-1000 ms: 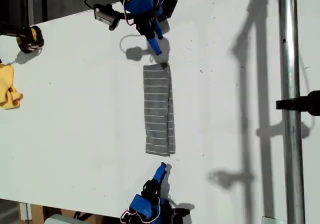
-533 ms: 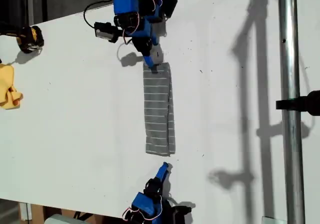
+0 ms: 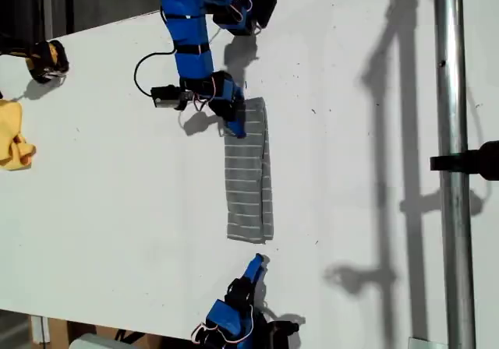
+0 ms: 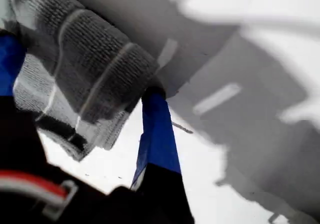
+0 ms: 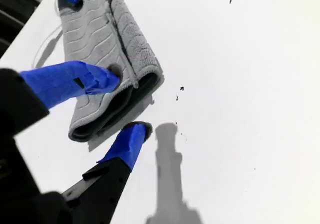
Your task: Grasp corners of a towel and fold twice.
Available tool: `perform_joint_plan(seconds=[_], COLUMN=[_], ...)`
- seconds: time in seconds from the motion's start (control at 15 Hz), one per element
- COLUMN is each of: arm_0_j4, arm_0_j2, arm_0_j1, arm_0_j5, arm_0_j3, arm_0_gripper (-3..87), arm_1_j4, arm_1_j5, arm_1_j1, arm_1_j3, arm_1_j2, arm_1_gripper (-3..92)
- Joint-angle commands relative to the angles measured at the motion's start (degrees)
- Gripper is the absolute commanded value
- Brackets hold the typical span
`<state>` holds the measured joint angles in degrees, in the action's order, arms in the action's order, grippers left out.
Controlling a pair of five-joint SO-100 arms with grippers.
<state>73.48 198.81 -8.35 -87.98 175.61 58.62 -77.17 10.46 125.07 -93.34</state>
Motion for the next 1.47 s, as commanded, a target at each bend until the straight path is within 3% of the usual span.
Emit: perform_joint_plan(seconds=[0.0,0.13,0.2,0.27,0.53,0.93,1.07,1.27,1.4], arm_0_j4=[0.3,0.4,0.5,0.6,1.0,0.6,0.6,0.6,0.7], arm_0_j2=[0.4,0.4,0.4,0.4,0.4,0.4,0.4,0.4,0.4], arm_0_j1=[-0.8,-1.2,-1.7,-2.2,-2.8,-1.4,-1.3,-1.2,-1.7], arm_0_j5=[-0.7,-1.2,-1.5,-2.0,-2.8,-1.2,-1.0,-1.1,-1.6], arm_0_j3=[-0.7,-0.8,-0.9,-0.9,-0.9,-1.0,-1.1,-1.2,-1.2], arm_0_gripper=[15.6,15.5,15.4,15.3,15.3,15.4,15.1,14.9,14.8], arm_1_j4=[-0.5,-0.4,-0.6,0.3,2.2,22.9,19.2,2.7,1.1], arm_1_j5=[2.2,4.3,4.6,2.0,0.6,-13.0,-11.8,-4.5,0.3], arm_1_j1=[-0.8,-2.0,-2.5,-2.5,-0.5,-1.9,-3.2,-4.0,-3.9], arm_1_j3=[-10.2,-17.8,-19.0,-18.2,2.0,22.3,18.8,5.0,-8.3], arm_1_j2=[6.1,12.2,13.2,12.7,-13.5,-60.2,-54.3,-28.7,-16.2], arm_1_gripper=[45.4,40.1,29.2,1.6,-0.2,-0.2,-0.2,-0.2,-0.2])
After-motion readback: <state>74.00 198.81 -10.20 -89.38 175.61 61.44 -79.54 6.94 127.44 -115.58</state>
